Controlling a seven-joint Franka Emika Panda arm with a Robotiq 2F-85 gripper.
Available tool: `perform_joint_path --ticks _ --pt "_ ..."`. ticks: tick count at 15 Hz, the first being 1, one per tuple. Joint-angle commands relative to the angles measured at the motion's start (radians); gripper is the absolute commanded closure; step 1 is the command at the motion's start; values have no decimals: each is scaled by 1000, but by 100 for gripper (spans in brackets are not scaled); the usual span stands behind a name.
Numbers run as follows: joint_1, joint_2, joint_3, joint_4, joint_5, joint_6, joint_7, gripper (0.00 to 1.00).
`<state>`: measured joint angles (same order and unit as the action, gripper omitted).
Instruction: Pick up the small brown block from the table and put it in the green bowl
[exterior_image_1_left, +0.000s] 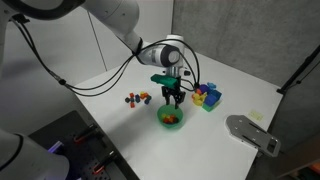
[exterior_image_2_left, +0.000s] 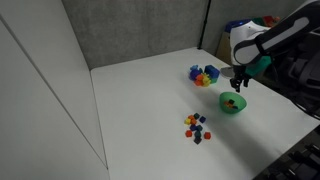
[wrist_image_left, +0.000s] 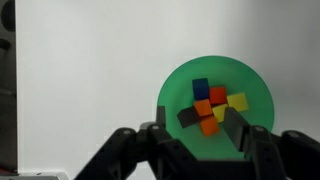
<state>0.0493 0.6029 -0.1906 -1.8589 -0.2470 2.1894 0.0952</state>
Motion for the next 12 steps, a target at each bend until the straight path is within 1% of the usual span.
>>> perform_joint_path --ticks 1,2,7,10,12 --pt "-16 -85 16 -52 -19 -50 10 7" --pt "-21 -105 22 -57 -13 -71 -1 1" --pt "-33 -227 49 -91 4 -158 -30 0" --pt "-53 -329 81 -126 47 -174 -71 0" --pt "-69 -407 102 -158 101 -177 -108 0"
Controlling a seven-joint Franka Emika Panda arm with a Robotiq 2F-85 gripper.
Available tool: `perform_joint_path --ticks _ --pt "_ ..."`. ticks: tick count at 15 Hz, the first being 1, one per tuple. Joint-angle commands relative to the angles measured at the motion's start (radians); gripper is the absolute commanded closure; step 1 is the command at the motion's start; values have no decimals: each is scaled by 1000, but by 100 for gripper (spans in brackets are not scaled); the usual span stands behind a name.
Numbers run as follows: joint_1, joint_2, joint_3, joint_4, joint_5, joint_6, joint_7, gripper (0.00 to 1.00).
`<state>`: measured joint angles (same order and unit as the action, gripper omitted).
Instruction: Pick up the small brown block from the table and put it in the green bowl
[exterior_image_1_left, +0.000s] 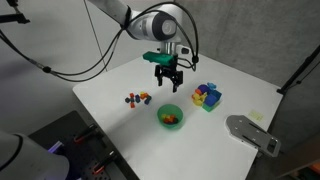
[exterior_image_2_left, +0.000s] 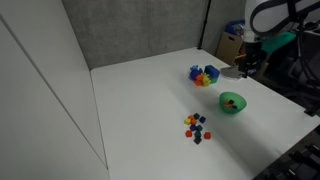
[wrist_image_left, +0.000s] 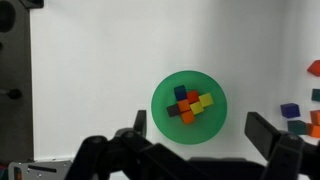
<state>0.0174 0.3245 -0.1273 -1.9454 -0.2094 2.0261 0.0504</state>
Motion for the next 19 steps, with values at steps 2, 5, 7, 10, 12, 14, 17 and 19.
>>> perform_joint_path --ticks 2,5,7,10,12,14,17,19 --pt "-45 -202 51 -95 118 -38 -90 0" --pt "-44 -308 61 -120 178 -98 -121 0" --pt "-36 -369 65 -128 166 -152 -106 0" --pt "-32 -464 77 -149 155 -200 -72 0" --pt "-31 -518 84 -171 155 -206 -67 0" --pt "-31 -552 89 -184 154 -211 -64 0" --pt "-32 -537 87 -171 155 -206 -83 0" --pt "-32 -554 87 -194 155 -207 -83 0"
